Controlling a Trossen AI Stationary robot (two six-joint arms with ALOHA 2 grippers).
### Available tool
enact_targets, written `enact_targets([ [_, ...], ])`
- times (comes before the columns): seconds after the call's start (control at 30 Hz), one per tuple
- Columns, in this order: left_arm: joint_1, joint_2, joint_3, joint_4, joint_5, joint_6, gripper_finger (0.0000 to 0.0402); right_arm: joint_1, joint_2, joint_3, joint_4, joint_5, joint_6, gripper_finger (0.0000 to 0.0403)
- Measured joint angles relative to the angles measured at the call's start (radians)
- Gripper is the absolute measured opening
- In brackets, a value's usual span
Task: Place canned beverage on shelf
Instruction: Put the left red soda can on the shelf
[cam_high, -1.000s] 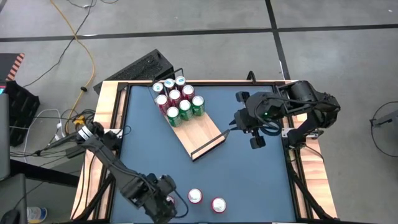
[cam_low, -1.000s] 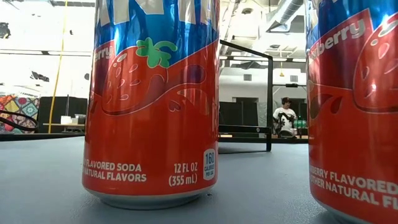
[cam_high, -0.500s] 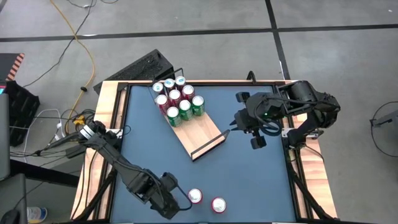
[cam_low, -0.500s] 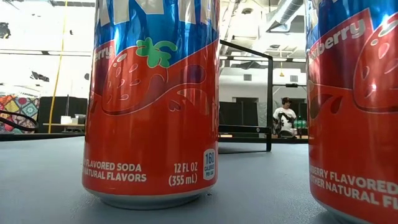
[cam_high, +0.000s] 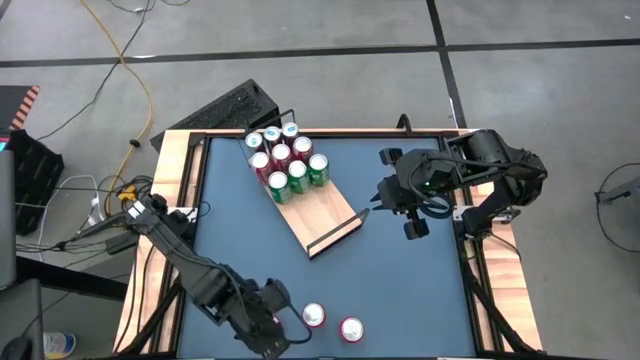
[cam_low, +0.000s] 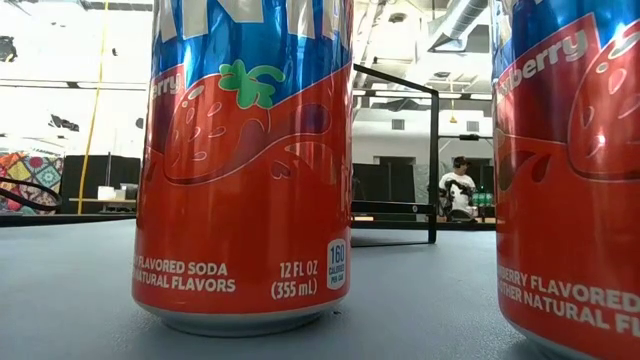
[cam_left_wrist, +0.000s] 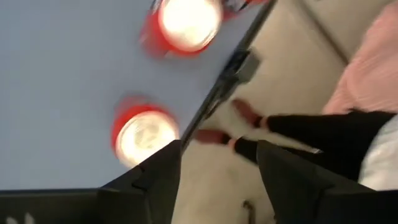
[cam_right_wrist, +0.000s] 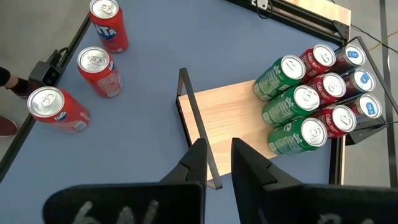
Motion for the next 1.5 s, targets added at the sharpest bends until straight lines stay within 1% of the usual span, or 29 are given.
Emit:
enact_targets([
  [0.07, 0.0, 0.0, 0.037, 0.01, -0.026, 0.012, 0.0186, 0.0, 0.0, 0.0, 0.0, 0.0, 0.0, 0.0059],
  [0.17, -0.009, 0.0, 0.064, 0.048, -0.032, 0.013, 0.0173, 0.0, 0.0, 0.0, 0.0, 0.0, 0.0, 0.0059],
  [0.23, -0.012, 0.0, 0.083, 0.08, -0.012, 0.015, 0.0165, 0.0, 0.0, 0.0, 0.0, -0.001, 0.0, 0.0059],
  [0.3, -0.012, 0.032, 0.137, 0.089, 0.029, 0.015, 0.0153, 0.0, 0.0, 0.0, 0.0, -0.001, 0.0, 0.0059],
  [0.37, -0.01, 0.094, 0.236, 0.03, 0.066, 0.042, 0.0137, 0.0, 0.0, 0.0, 0.0, -0.001, 0.0, 0.0059],
  [0.43, -0.006, 0.173, 0.358, -0.099, 0.08, 0.084, 0.012, 0.0, 0.0, 0.0, 0.0, -0.001, -0.001, 0.0059],
  [0.5, -0.004, 0.236, 0.483, -0.245, 0.062, 0.123, 0.0105, -0.002, 0.0, 0.0, 0.001, -0.001, -0.002, 0.0059],
  [0.53, -0.001, 0.237, 0.477, -0.272, 0.046, 0.129, 0.0098, -0.006, 0.001, 0.0, 0.001, -0.001, -0.002, 0.0059],
  [0.6, 0.006, 0.2, 0.396, -0.252, 0.049, 0.128, 0.0089, -0.009, 0.005, 0.0, 0.001, -0.001, -0.001, 0.0059],
  [0.67, 0.007, 0.187, 0.357, -0.246, 0.062, 0.123, 0.0085, -0.013, 0.007, -0.001, -0.001, -0.003, -0.001, 0.0059],
  [0.8, 0.006, 0.186, 0.345, -0.253, 0.079, 0.173, 0.0083, -0.013, 0.006, -0.001, -0.004, -0.003, -0.001, 0.0059],
  [0.97, 0.008, 0.187, 0.345, -0.259, 0.025, 0.192, 0.0083, -0.013, 0.006, -0.001, -0.003, -0.003, 0.0, 0.0059],
  [1.07, 0.009, 0.191, 0.345, -0.259, 0.02, 0.267, 0.0083, -0.013, 0.006, -0.001, -0.003, -0.003, -0.001, 0.0059],
  [1.17, 0.008, 0.196, 0.345, -0.259, 0.054, 0.313, 0.0091, -0.013, 0.006, -0.001, -0.003, -0.003, -0.001, 0.0059],
  [1.3, 0.009, 0.196, 0.345, -0.26, 0.061, 0.325, 0.0122, -0.013, 0.006, -0.001, -0.003, -0.003, -0.001, 0.0059],
  [1.4, 0.01, 0.196, 0.345, -0.269, 0.058, 0.35, 0.0163, -0.015, 0.006, -0.001, -0.003, -0.003, -0.001, 0.0059],
  [1.5, 0.005, 0.196, 0.345, -0.271, 0.026, 0.367, 0.0213, -0.021, 0.006, -0.001, -0.003, -0.003, -0.001, 0.0059],
])
